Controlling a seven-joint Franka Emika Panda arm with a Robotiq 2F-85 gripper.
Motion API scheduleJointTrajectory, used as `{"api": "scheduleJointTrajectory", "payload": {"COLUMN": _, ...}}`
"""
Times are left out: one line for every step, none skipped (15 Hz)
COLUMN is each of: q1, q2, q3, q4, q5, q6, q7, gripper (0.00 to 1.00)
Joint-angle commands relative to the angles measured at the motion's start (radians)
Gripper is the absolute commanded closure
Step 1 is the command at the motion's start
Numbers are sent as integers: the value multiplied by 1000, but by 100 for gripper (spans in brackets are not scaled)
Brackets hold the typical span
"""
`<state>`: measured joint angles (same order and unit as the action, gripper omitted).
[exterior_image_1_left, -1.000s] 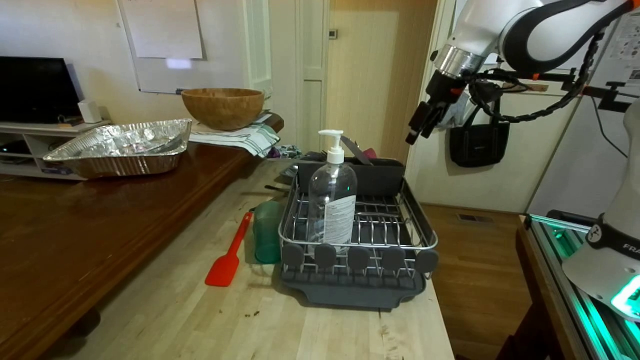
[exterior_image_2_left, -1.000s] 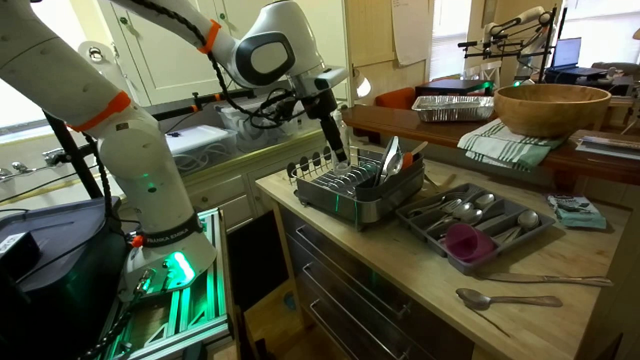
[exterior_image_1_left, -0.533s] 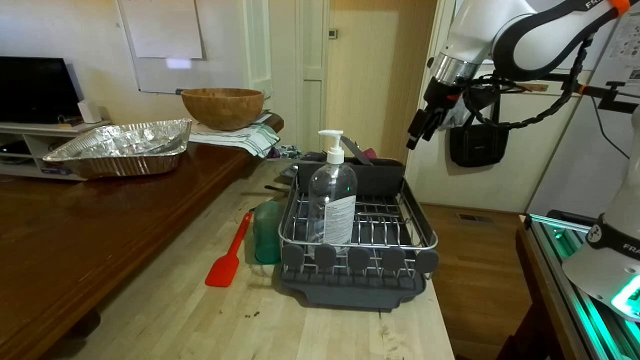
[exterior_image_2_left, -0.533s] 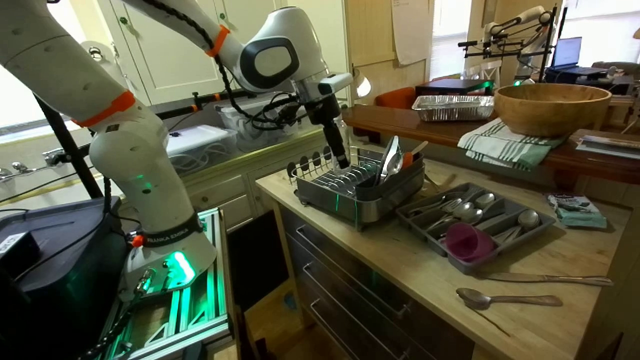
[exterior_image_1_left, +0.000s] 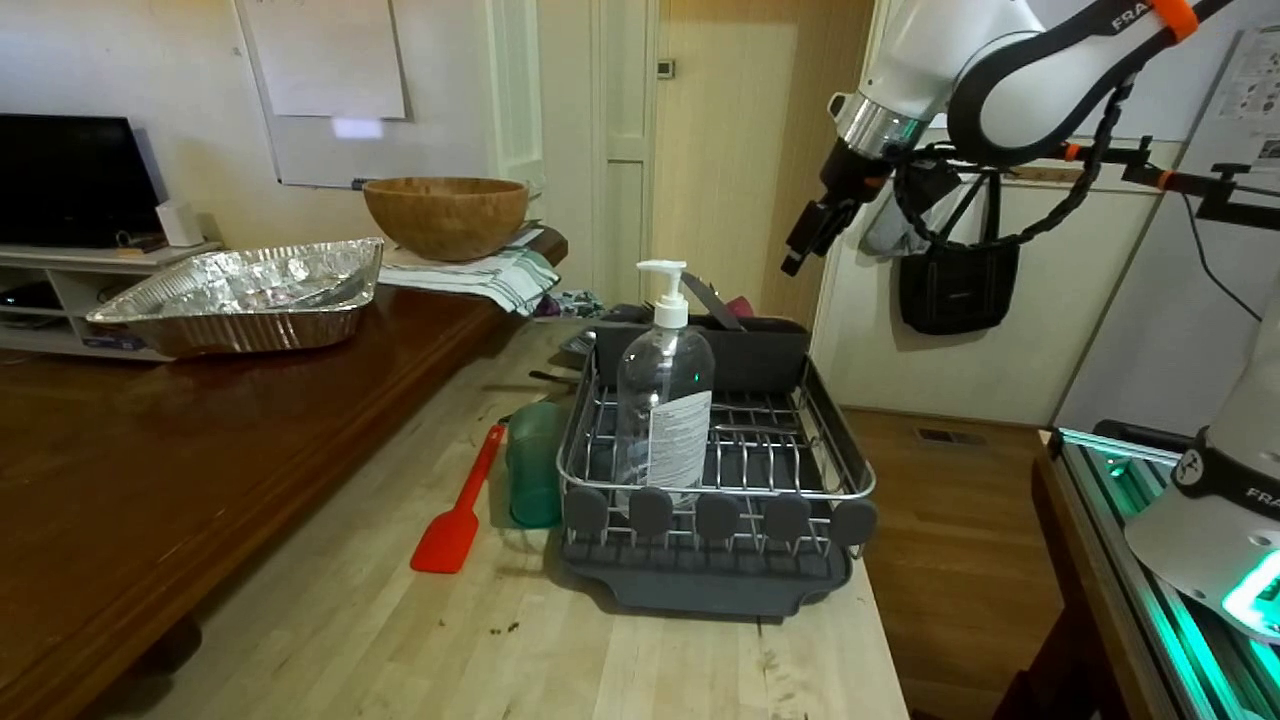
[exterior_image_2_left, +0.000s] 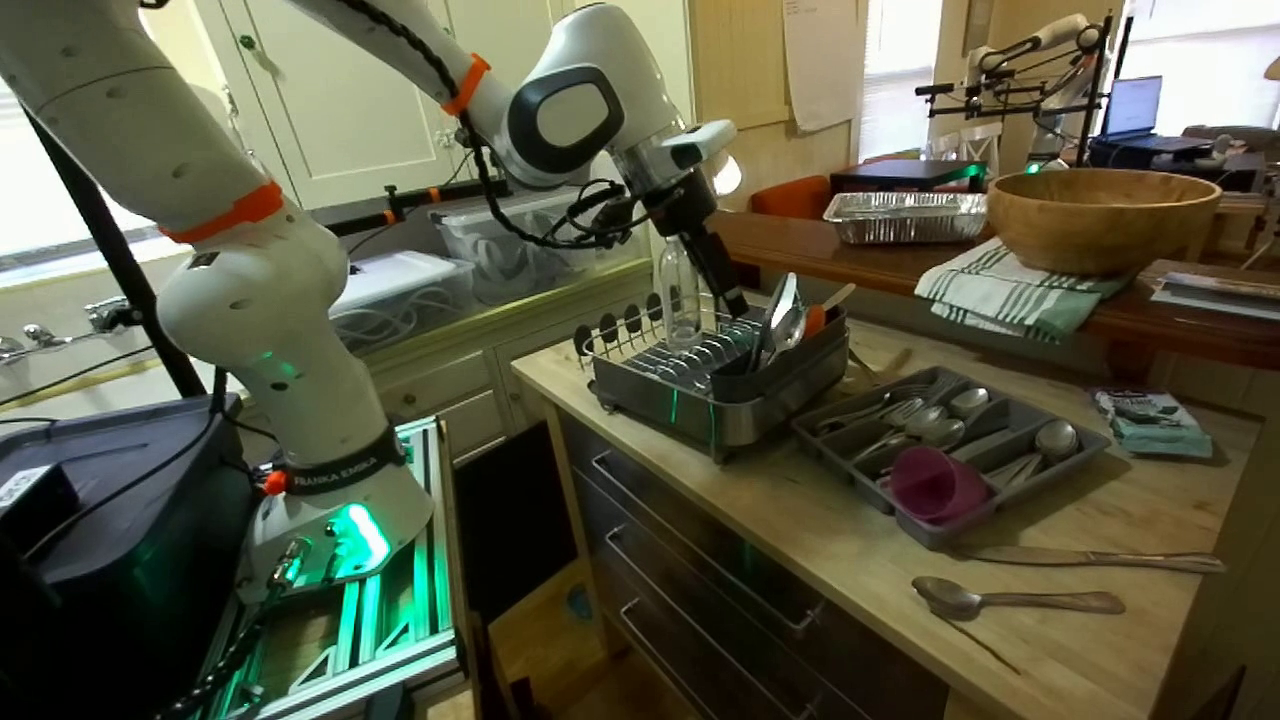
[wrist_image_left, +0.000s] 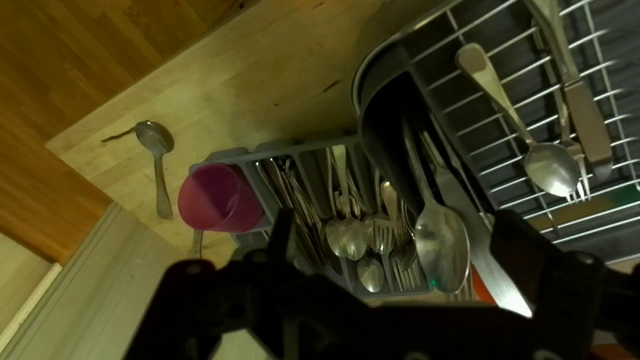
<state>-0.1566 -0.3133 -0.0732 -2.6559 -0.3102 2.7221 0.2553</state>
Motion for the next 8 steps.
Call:
{"api": "scheduleJointTrajectory", "payload": {"q1": -51, "q2": 127, "q3": 53, "q4": 116, "q5": -25, "q6": -8, "q7": 24, "gripper": 0}}
{"api": "scheduleJointTrajectory", "payload": {"q1": -52, "q2": 150, "q3": 72, "q4": 138, "q5": -41, "q6": -22, "q7": 47, "gripper": 0}}
{"api": "scheduleJointTrajectory", "payload": {"q1": -54, "q2": 167, "q3": 89, "q4": 155, "q5": -67, "q6": -31, "q7": 71, "gripper": 0}}
{"api": "scheduleJointTrajectory", "payload": {"q1": -46, "q2": 185, "q3": 102, "q4": 169, "q5": -84, "q6": -36, "q7": 92, "gripper": 0}}
{"api": "scheduleJointTrajectory", "payload": {"q1": -36, "q2": 204, "q3": 110, "q4": 183, "q5": -97, "q6": -39, "q7": 110, "gripper": 0}}
{"api": "scheduleJointTrajectory", "payload": {"q1": -28, "q2": 218, "q3": 115, "q4": 195, "q5": -112, "q6": -44, "q7": 127, "gripper": 0}}
{"api": "scheduleJointTrajectory", "payload": {"q1": -21, "q2": 239, "q3": 120, "q4": 208, "q5": -125, "q6": -44, "q7": 152, "gripper": 0}}
{"api": "scheduleJointTrajectory", "payload": {"q1": -15, "q2": 253, "q3": 121, "q4": 219, "q5": -138, "q6": -49, "q7": 180, "gripper": 0}}
